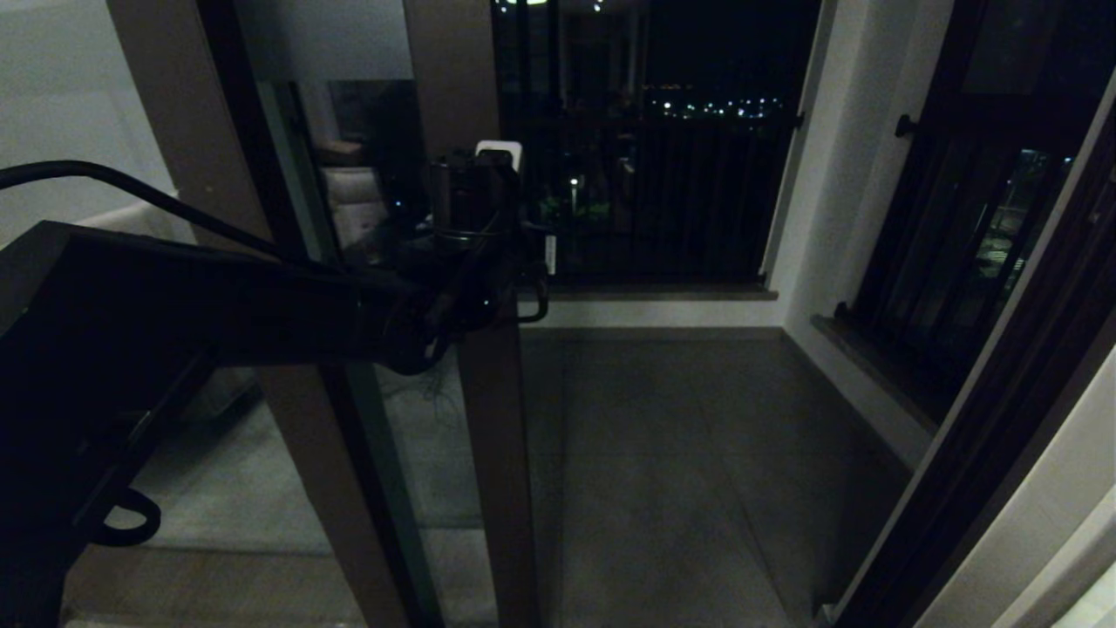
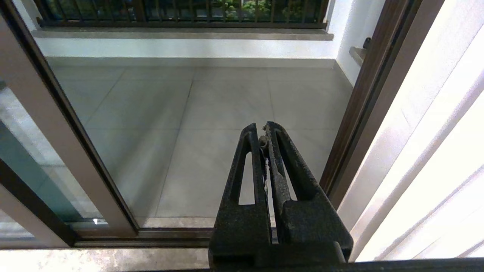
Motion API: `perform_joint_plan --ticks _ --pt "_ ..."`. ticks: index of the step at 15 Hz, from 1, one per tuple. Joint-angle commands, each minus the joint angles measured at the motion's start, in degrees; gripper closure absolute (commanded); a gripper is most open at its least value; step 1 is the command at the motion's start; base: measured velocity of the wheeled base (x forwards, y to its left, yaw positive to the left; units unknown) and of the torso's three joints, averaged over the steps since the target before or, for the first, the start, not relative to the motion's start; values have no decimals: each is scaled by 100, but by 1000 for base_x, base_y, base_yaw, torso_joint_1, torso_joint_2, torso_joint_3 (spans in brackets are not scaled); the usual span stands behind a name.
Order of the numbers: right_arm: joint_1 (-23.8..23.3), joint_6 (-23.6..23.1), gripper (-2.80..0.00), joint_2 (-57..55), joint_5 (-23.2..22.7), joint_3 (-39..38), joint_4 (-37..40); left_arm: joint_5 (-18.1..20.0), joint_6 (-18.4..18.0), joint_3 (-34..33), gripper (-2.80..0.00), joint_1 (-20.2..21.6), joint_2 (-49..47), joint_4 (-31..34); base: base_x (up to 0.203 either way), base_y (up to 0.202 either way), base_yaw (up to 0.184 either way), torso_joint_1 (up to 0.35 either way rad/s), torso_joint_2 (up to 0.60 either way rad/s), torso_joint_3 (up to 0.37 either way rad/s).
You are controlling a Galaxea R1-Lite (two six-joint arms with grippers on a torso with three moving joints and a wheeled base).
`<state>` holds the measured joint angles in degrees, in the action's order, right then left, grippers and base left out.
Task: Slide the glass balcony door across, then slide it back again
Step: Open the slid door
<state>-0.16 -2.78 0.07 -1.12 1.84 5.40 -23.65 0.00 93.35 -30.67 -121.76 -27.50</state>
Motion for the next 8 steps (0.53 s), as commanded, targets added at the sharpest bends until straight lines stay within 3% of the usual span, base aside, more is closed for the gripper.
perform_joint_plan --ticks 1,8 --pt "7 -3 0 -7 -2 0 5 -8 9 -132 0 61 102 -18 0 0 0 0 0 0" --pt "5 -3 0 -7 -2 0 5 10 26 -392 0 216 345 -18 0 0 0 0 0 0"
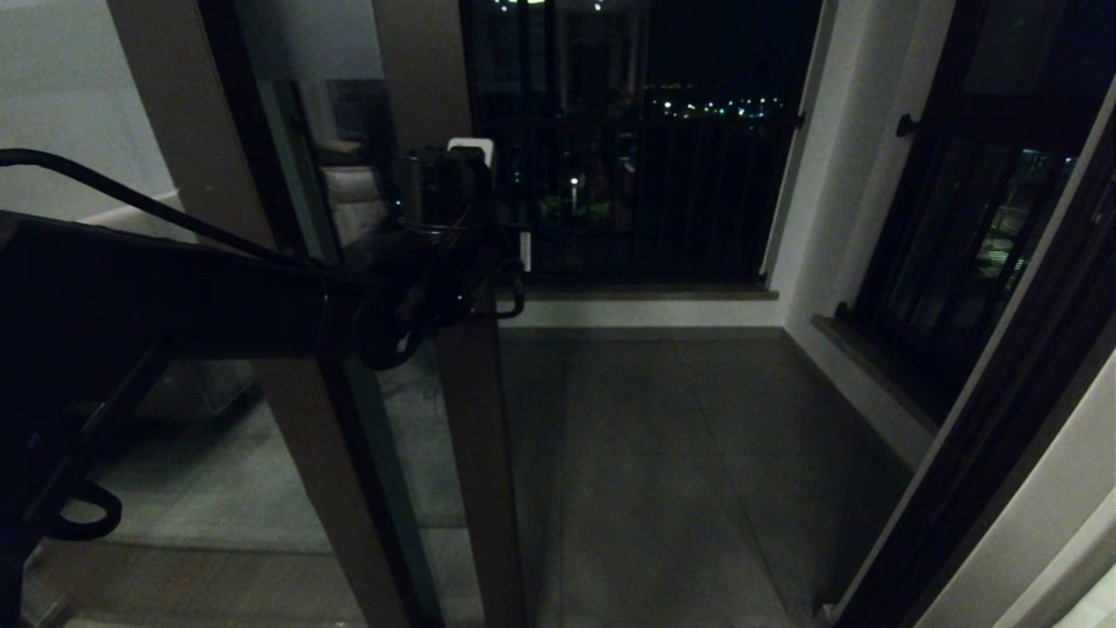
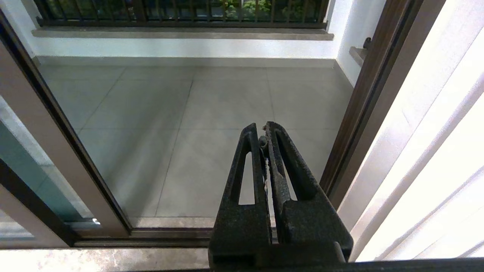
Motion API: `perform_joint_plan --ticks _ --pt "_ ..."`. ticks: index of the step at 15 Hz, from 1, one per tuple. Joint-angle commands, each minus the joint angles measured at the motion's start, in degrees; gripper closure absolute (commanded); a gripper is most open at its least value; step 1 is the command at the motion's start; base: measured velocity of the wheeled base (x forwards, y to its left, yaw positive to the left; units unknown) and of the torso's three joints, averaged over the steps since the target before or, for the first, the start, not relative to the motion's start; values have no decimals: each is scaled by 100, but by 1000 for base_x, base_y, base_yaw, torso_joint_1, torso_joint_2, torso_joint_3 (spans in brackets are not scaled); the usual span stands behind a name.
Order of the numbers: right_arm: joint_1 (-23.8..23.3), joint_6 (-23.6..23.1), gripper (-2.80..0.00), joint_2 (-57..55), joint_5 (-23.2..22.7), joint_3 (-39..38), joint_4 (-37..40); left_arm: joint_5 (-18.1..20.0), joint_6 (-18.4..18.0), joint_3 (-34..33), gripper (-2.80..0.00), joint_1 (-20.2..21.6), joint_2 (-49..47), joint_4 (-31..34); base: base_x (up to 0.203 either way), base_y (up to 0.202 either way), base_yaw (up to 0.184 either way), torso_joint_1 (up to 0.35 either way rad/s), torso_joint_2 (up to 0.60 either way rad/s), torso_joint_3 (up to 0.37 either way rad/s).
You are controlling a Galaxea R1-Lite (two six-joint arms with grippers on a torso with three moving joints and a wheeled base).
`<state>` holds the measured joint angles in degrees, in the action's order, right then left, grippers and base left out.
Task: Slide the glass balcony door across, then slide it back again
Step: Open the slid door
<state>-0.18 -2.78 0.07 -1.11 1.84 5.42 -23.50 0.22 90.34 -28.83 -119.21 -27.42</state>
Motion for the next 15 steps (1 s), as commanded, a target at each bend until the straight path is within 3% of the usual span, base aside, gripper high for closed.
perform_joint_plan --ticks 1,15 --pt "1 -3 0 -7 -3 0 2 -2 5 -174 0 35 137 -31 0 0 0 0 0 0" --pt "1 -3 0 -7 -3 0 2 88 31 -614 0 465 477 -35 0 0 0 0 0 0"
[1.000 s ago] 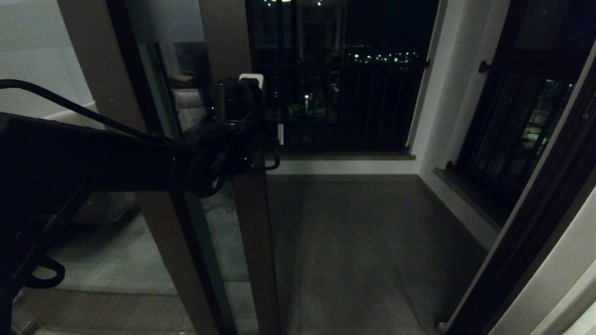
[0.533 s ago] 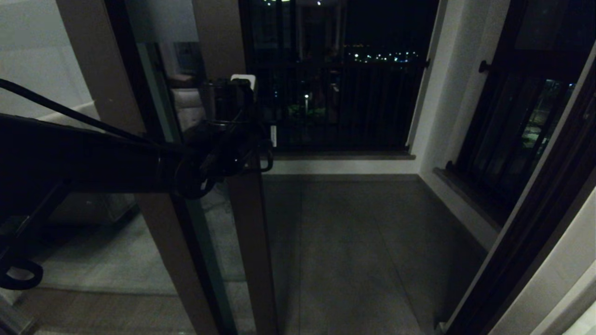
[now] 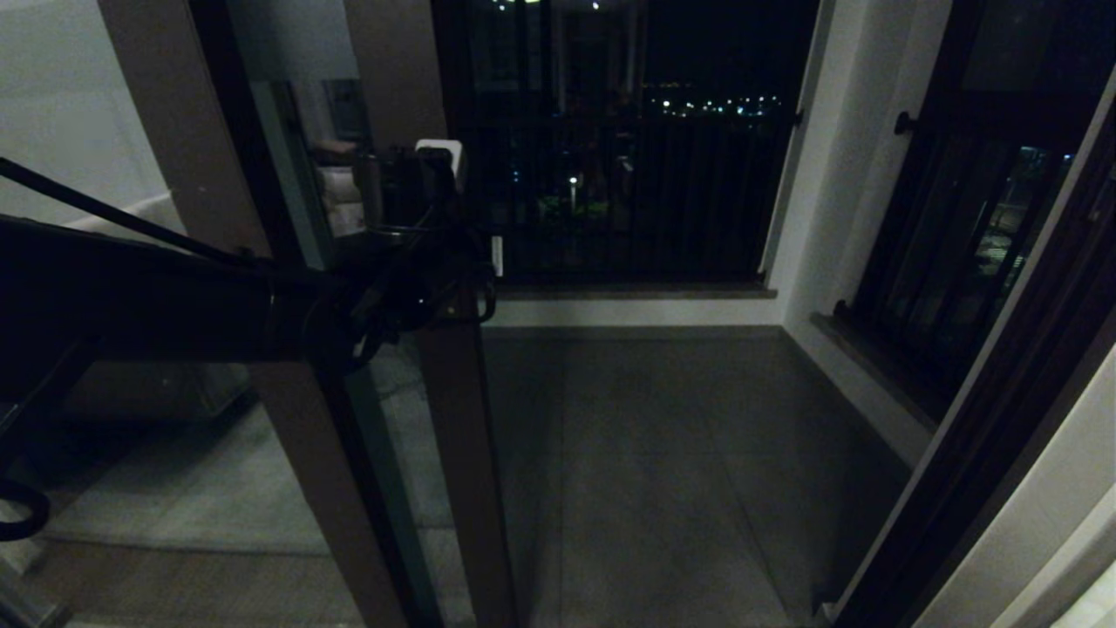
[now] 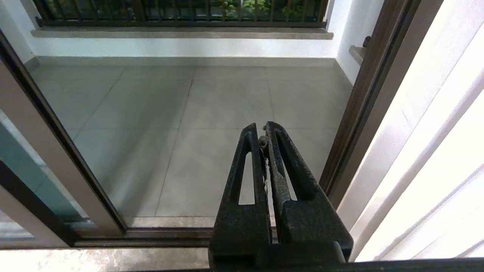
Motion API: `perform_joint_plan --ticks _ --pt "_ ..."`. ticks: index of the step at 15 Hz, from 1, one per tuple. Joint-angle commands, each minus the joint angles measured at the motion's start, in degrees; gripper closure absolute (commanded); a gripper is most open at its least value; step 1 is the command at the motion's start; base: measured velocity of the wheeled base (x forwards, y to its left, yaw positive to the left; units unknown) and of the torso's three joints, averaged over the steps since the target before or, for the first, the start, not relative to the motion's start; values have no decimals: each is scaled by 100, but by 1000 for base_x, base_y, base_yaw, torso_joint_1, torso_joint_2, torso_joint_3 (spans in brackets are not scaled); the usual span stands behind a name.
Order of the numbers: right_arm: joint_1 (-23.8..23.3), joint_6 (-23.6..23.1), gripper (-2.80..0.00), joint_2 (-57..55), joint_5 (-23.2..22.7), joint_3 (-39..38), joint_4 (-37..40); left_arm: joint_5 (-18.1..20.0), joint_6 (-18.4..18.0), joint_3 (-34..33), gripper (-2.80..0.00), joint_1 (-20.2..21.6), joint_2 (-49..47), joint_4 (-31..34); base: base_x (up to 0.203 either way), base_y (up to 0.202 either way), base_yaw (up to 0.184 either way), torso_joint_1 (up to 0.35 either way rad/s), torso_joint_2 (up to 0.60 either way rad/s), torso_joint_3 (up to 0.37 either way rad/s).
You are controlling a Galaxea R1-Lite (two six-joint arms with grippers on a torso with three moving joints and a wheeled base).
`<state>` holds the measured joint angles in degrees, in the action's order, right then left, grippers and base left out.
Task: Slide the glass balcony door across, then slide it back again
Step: Open the slid door
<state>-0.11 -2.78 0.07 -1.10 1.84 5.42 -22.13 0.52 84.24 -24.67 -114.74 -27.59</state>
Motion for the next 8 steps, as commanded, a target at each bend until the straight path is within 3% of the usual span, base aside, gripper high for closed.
perform_joint_plan --ticks 1,8 --pt "-5 -3 0 -7 -4 0 2 -55 0 -4 0 59 30 -19 0 0 0 0 0 0" --pt "2 -3 0 -7 -4 0 2 -55 9 -13 0 103 66 -19 0 0 0 0 0 0"
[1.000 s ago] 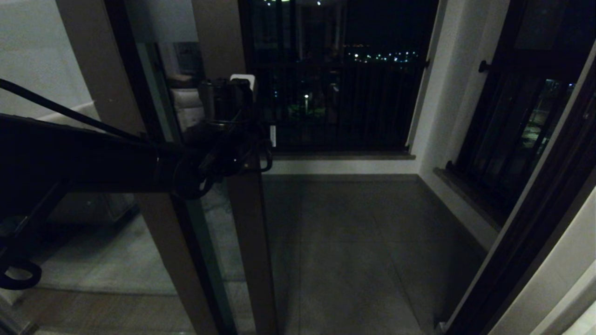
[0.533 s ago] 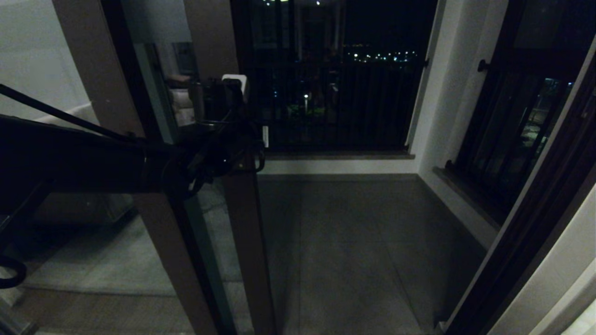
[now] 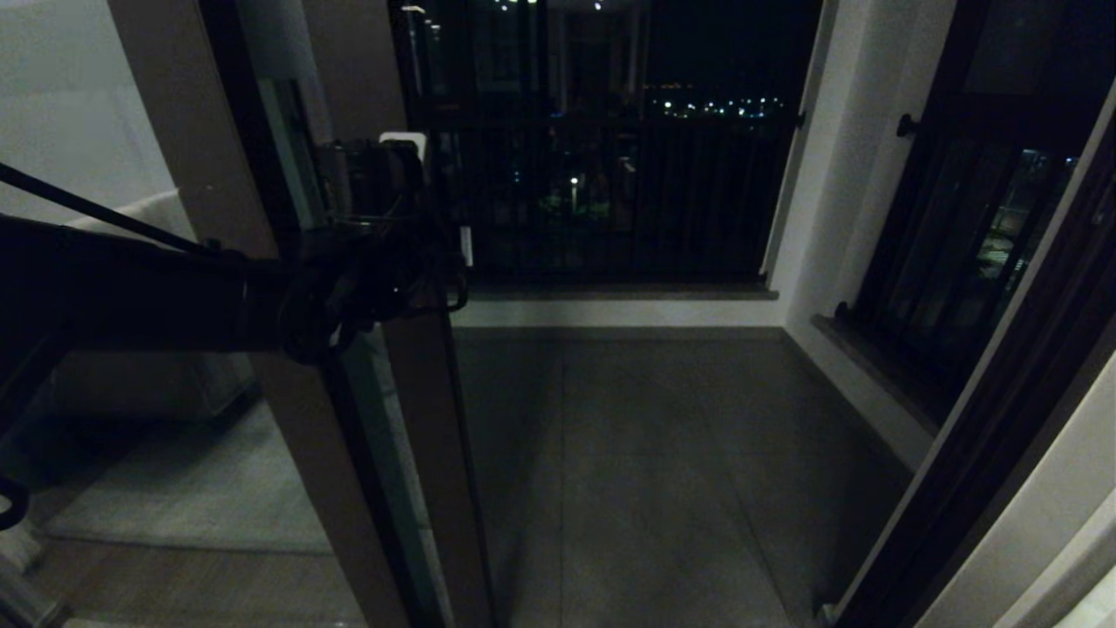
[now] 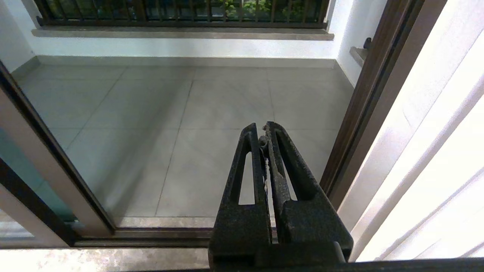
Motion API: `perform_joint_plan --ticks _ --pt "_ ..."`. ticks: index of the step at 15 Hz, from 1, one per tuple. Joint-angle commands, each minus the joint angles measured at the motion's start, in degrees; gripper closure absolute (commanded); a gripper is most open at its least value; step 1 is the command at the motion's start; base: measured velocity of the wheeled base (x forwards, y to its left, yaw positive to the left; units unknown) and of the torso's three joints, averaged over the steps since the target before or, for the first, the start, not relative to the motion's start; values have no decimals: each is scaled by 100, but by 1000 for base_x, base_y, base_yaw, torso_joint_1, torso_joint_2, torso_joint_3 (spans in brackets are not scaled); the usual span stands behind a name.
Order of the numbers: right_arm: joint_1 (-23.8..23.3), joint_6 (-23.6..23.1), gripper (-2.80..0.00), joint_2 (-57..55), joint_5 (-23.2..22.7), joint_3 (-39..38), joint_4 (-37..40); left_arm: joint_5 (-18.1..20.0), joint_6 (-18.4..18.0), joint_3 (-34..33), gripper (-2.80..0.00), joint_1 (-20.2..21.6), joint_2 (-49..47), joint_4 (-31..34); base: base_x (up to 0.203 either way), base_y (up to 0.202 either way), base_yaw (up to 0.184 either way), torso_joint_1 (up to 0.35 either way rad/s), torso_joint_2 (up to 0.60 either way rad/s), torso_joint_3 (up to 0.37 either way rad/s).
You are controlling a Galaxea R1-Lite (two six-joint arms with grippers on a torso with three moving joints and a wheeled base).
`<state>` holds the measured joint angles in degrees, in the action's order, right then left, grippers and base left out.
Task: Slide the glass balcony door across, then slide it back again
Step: Open the slid door
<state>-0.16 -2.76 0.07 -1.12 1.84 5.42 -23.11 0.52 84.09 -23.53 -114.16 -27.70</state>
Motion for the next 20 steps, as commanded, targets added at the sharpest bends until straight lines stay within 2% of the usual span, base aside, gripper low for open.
perform_joint_plan --ticks 1,8,12,20 --pt "3 -6 0 -7 -2 0 2 44 7 -5 0 -11 17 -8 0 0 0 0 0 0" --pt "1 -6 0 -7 -2 0 2 57 9 -164 0 163 105 -16 0 0 0 0 0 0" --pt "-2 -6 0 -7 -2 0 2 91 -43 -454 0 246 96 -619 0 0 0 0 0 0" --pt "2 -6 0 -7 -2 0 2 167 -44 -631 0 409 184 -649 0 0 0 0 0 0"
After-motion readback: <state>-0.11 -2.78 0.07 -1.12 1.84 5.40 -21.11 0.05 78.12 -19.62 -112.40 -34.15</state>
